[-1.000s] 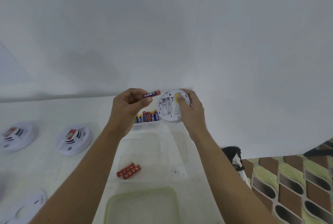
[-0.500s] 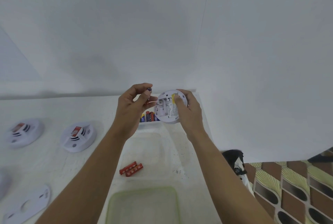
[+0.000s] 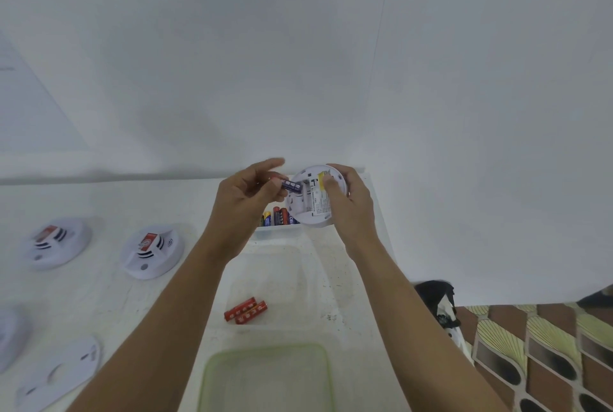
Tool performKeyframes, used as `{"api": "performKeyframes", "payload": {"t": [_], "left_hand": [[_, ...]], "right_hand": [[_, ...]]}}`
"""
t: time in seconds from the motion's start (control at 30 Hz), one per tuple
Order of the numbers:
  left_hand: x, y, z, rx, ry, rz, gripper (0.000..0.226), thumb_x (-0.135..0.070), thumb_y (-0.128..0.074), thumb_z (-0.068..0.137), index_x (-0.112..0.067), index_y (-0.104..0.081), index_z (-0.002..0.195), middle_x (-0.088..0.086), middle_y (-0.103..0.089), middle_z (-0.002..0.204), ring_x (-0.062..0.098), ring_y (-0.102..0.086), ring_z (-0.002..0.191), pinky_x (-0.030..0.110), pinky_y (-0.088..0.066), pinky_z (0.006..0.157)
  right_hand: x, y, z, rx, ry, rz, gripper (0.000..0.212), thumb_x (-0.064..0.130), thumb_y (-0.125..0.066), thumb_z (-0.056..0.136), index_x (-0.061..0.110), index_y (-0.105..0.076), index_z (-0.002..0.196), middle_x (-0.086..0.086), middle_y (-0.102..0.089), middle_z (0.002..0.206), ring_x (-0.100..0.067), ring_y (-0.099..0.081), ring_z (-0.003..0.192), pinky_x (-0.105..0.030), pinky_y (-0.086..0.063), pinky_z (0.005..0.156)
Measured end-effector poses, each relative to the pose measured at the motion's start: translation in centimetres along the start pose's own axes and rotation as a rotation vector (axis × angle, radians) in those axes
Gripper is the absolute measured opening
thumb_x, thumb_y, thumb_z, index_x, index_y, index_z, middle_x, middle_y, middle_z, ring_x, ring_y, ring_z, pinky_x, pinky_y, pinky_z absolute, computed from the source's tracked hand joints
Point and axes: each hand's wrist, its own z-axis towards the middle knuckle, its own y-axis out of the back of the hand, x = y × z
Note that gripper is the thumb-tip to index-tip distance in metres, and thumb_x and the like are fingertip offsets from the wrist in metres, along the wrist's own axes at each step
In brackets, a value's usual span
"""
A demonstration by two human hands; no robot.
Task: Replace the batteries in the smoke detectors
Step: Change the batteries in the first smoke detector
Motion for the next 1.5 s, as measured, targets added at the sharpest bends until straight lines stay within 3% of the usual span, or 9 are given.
{"api": "performKeyframes", "payload": {"t": [0.3, 0.57, 0.9, 1.07, 1.17, 1.27, 1.33, 1.4, 1.5], "left_hand": [[0.0, -1.1, 0.3, -0.126, -0.129, 0.248, 0.015, -0.020, -0.074, 0.086, -0.011, -0.063, 0.082, -0.008, -0.073, 0.075, 0.008, -0.064, 0.063, 0.019, -0.049, 0.059], [0.4, -1.6, 0.7, -0.146, -0.244, 0.493, 0.011, -0.027, -0.071, 0.088, -0.021, -0.065, 0.082, -0.017, -0.059, 0.063, 0.007, -0.047, 0.058, 0.013, -0.038, 0.055], [2.1, -2.7, 1.2, -0.048, -0.246, 0.525, 0.007, -0.024, -0.067, 0.092, -0.030, -0.069, 0.096, -0.011, -0.057, 0.110, 0.010, -0.050, 0.112, 0.003, -0.032, 0.089], [3.5, -3.7, -0.3, -0.012, -0.268, 0.669, 0.035, -0.041, -0.046, 0.098, -0.026, -0.067, 0.122, -0.011, -0.049, 0.134, 0.009, -0.038, 0.116, 0.036, -0.043, 0.095], [3.8, -3.0, -0.7, 0.122, -0.300, 0.825, 0.045, -0.048, -0.034, 0.099, -0.035, -0.056, 0.135, -0.016, -0.043, 0.144, 0.011, -0.036, 0.123, 0.035, -0.030, 0.100], [2.8, -1.3, 0.4, 0.225, -0.051, 0.542, 0.033, -0.038, -0.037, 0.104, -0.040, -0.060, 0.129, -0.023, -0.055, 0.130, -0.001, -0.047, 0.119, 0.025, -0.035, 0.101], [2.6, -0.1, 1.4, 0.119, -0.008, 0.442, 0.028, -0.023, -0.046, 0.102, -0.034, -0.067, 0.117, -0.017, -0.069, 0.108, -0.006, -0.061, 0.100, 0.023, -0.047, 0.089], [2.9, 1.0, 2.8, 0.016, -0.023, 0.562, 0.021, -0.017, -0.056, 0.096, -0.028, -0.070, 0.106, -0.011, -0.073, 0.091, -0.002, -0.065, 0.086, 0.018, -0.049, 0.077], [3.3, 2.3, 4.8, 0.226, 0.123, 0.830, 0.014, -0.022, -0.069, 0.089, -0.025, -0.070, 0.102, -0.005, -0.072, 0.085, 0.002, -0.062, 0.075, 0.017, -0.044, 0.067]], "right_hand": [[0.1, -0.1, -0.1, 0.003, 0.009, 0.042, 0.011, 0.028, -0.058, 0.100, 0.035, -0.064, 0.106, 0.011, -0.071, 0.103, -0.005, -0.068, 0.095, -0.026, -0.057, 0.080], [0.0, 0.6, 0.1, -0.002, 0.038, 0.045, 0.015, 0.026, -0.061, 0.099, 0.026, -0.068, 0.112, 0.014, -0.072, 0.101, -0.008, -0.069, 0.097, -0.033, -0.058, 0.087], [0.1, -0.1, 0.4, -0.029, 0.039, 0.049, 0.013, 0.025, -0.060, 0.098, 0.031, -0.069, 0.106, 0.017, -0.071, 0.097, -0.009, -0.069, 0.097, -0.036, -0.058, 0.086], [-0.2, -0.1, 0.5, -0.089, -0.021, 0.100, 0.021, 0.029, -0.059, 0.091, 0.021, -0.071, 0.108, 0.009, -0.073, 0.100, -0.012, -0.070, 0.095, -0.038, -0.059, 0.086], [-0.7, 0.3, 0.7, -0.090, -0.066, 0.124, 0.024, 0.036, -0.059, 0.084, 0.026, -0.071, 0.103, 0.005, -0.074, 0.102, -0.016, -0.070, 0.099, -0.037, -0.058, 0.086], [-1.2, 0.8, 0.7, -0.069, -0.076, 0.060, 0.015, 0.029, -0.061, 0.094, 0.026, -0.071, 0.106, 0.008, -0.073, 0.100, -0.012, -0.070, 0.096, -0.032, -0.056, 0.082], [-1.3, 1.0, 0.8, -0.063, -0.082, 0.036, 0.016, 0.024, -0.059, 0.099, 0.023, -0.069, 0.110, 0.008, -0.072, 0.102, -0.009, -0.068, 0.094, -0.027, -0.054, 0.078], [-1.2, 1.2, 0.8, -0.064, -0.084, 0.039, 0.015, 0.023, -0.058, 0.099, 0.024, -0.068, 0.110, 0.008, -0.071, 0.102, -0.008, -0.067, 0.094, -0.024, -0.053, 0.076], [-1.2, 1.6, 0.7, -0.070, -0.092, 0.049, 0.014, 0.022, -0.057, 0.100, 0.027, -0.067, 0.108, 0.011, -0.070, 0.100, -0.004, -0.066, 0.091, -0.021, -0.052, 0.074]]}}
